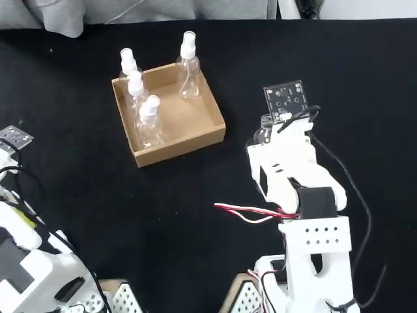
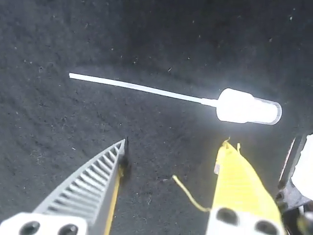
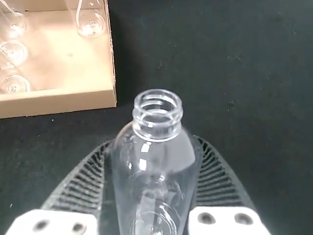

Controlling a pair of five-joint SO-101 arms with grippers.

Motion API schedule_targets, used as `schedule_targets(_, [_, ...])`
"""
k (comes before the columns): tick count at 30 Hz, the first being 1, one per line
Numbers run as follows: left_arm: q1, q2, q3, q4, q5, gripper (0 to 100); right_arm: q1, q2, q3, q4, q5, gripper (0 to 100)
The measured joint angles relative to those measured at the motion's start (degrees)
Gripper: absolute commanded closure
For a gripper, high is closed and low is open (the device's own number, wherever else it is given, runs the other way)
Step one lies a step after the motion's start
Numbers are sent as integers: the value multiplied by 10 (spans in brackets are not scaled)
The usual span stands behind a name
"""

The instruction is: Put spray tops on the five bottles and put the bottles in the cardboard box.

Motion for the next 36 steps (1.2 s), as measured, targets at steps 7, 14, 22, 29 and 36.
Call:
schedule_targets(7, [25,0,0,-1,0,661,0,0,0,0,0,900])
schedule_targets(14, [57,0,0,-1,-1,662,0,0,0,0,0,900])
schedule_targets(22, [58,0,48,-45,-1,662,0,0,22,-37,0,900])
schedule_targets(29, [54,0,144,-196,-1,698,0,0,25,-44,0,900])
schedule_targets(36, [49,2,156,-226,-1,725,0,0,25,-44,0,900])
